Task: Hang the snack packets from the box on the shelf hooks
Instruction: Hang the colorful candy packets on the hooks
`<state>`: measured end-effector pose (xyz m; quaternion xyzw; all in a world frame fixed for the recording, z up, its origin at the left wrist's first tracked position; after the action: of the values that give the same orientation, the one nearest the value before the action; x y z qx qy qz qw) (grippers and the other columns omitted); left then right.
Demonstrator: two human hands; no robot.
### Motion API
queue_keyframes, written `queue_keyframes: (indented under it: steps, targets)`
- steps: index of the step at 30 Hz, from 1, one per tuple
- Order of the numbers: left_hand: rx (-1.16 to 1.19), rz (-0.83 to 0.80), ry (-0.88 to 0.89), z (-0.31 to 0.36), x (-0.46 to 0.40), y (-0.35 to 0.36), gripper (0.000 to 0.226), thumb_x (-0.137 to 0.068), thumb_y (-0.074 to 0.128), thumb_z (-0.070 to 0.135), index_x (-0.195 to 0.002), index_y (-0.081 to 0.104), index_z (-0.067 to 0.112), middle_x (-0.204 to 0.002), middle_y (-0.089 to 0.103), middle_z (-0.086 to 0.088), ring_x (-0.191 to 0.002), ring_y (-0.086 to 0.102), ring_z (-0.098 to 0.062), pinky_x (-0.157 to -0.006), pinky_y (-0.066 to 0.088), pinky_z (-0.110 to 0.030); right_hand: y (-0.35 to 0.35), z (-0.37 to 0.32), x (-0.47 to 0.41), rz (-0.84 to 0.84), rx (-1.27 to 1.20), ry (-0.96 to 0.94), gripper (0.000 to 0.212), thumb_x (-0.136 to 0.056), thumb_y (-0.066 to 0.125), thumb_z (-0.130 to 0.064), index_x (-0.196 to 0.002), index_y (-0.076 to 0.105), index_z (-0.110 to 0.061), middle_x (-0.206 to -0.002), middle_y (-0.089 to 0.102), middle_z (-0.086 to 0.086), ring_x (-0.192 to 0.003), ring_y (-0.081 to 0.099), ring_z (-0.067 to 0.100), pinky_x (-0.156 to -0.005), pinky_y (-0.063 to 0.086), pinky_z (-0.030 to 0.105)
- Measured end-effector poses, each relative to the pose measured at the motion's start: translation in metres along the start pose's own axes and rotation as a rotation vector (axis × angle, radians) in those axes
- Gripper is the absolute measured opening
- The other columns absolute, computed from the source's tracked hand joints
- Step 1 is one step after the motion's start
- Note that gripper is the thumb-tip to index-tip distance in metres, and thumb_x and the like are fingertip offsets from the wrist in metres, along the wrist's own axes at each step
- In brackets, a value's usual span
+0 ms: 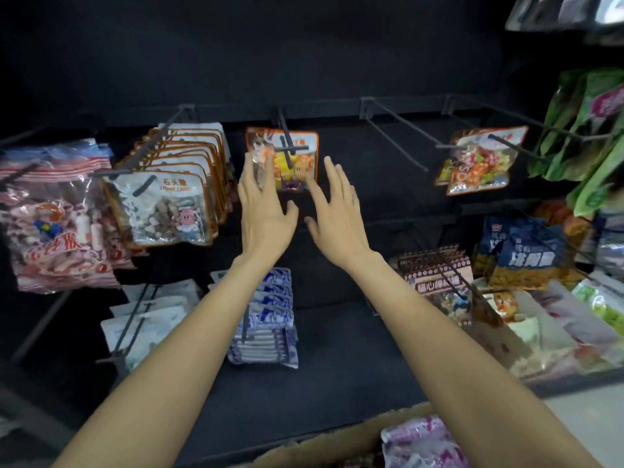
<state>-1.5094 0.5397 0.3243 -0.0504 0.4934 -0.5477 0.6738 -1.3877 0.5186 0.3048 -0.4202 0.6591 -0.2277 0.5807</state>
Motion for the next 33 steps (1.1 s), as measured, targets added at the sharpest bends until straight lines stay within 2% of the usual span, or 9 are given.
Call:
queue_keyframes:
  steps: [3,5,8,11,15,19,22,29,33]
  targets:
    - [0.127,0.104,0.057,0.016,0.056,-0.014,0.044,-0.089,0.057,0.017,-0.131,0.047,0.014,-0.13,0.049,-0.003,-0.125,0.04,-0.02,-0.099,0.027,-0.019,-0.017,0.007,0.058,0.084,-0.023,-0.099,0.05,-0.088,0.059,-0.011,-0.137,0.048,-0.01,-0.144,0.042,0.015,-0.137,0.034,0.033,-0.108,0.034,0.046]
    - [0.227,0.083,0.091,0.024,0.101,-0.013,0.027,-0.089,0.055,0.02,-0.115,0.055,0.016,-0.106,0.058,0.008,-0.106,0.051,-0.013,-0.09,0.038,-0.023,-0.025,0.015,0.107,0.057,-0.035,-0.118,0.038,-0.089,0.056,-0.013,-0.126,0.058,-0.011,-0.122,0.061,0.009,-0.117,0.053,0.03,-0.093,0.045,0.043]
    - [0.312,-0.081,0.152,0.031,0.165,0.002,0.018,-0.092,0.05,0.028,-0.106,0.057,0.019,-0.089,0.061,0.012,-0.086,0.059,-0.009,-0.075,0.047,-0.03,-0.031,0.033,0.183,-0.089,-0.064,-0.065,0.027,-0.091,0.051,-0.019,-0.114,0.064,-0.013,-0.096,0.07,0.005,-0.087,0.065,0.027,-0.069,0.052,0.037]
    - [0.297,-0.246,0.259,0.03,0.218,0.031,0.019,-0.093,0.048,0.029,-0.1,0.061,0.017,-0.083,0.065,0.009,-0.076,0.06,-0.008,-0.065,0.047,-0.029,-0.024,0.059,0.252,-0.282,-0.068,0.048,0.024,-0.093,0.049,-0.024,-0.109,0.065,-0.016,-0.092,0.072,0.003,-0.078,0.068,0.028,-0.058,0.053,0.038]
    - [0.219,-0.586,0.273,0.015,0.282,0.095,0.022,-0.089,0.049,0.03,-0.104,0.061,0.02,-0.084,0.066,0.011,-0.08,0.062,-0.012,-0.065,0.052,-0.034,0.011,0.108,0.329,-0.519,-0.061,0.279,0.021,-0.093,0.053,-0.021,-0.11,0.063,-0.018,-0.094,0.07,0.007,-0.083,0.066,0.03,-0.064,0.052,0.039]
    - [0.036,-1.029,0.134,-0.016,0.343,0.173,0.033,-0.086,0.06,0.025,-0.118,0.056,0.021,-0.115,0.063,0.003,-0.108,0.057,-0.02,-0.087,0.049,-0.039,0.057,0.152,0.399,-0.769,-0.054,0.545,0.039,-0.09,0.059,-0.025,-0.129,0.053,-0.018,-0.122,0.06,0.01,-0.108,0.058,0.031,-0.085,0.051,0.039]
    - [-0.108,-1.292,0.079,-0.042,0.395,0.212,0.052,-0.087,0.062,0.033,-0.135,0.044,0.023,-0.135,0.047,-0.002,-0.124,0.045,-0.023,-0.096,0.043,-0.038,0.093,0.16,0.445,-1.021,-0.064,0.565,0.057,-0.089,0.062,-0.024,-0.141,0.039,-0.02,-0.138,0.046,0.011,-0.125,0.044,0.033,-0.099,0.043,0.042]
    - [-0.239,-1.384,-0.247,-0.1,0.483,0.218,0.102,-0.073,0.077,0.046,-0.149,0.012,0.025,-0.154,0.009,-0.011,-0.138,0.021,-0.035,-0.108,0.032,-0.049,0.157,0.15,0.505,-1.331,-0.102,0.483,0.1,-0.08,0.071,-0.04,-0.152,0.003,-0.027,-0.159,0.003,0.004,-0.145,0.004,0.032,-0.115,0.013,0.055]
    - [-0.311,-1.512,-0.302,-0.124,0.509,0.214,0.127,-0.067,0.079,0.05,-0.147,-0.018,0.033,-0.154,-0.004,-0.012,-0.135,0.026,-0.04,-0.102,0.036,-0.057,0.185,0.135,0.515,-1.363,-0.056,0.485,0.108,-0.077,0.07,-0.052,-0.151,-0.004,-0.027,-0.158,-0.001,0.011,-0.144,0.005,0.039,-0.114,0.013,0.057]
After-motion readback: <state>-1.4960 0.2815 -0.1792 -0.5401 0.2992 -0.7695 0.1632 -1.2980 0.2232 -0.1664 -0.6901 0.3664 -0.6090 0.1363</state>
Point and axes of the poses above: each hand's wrist, its own x-axis away from the middle knuckle, its own y-axis out of the palm, z = x × y, the point moved 2 cm from there along -x, towards the middle knuckle
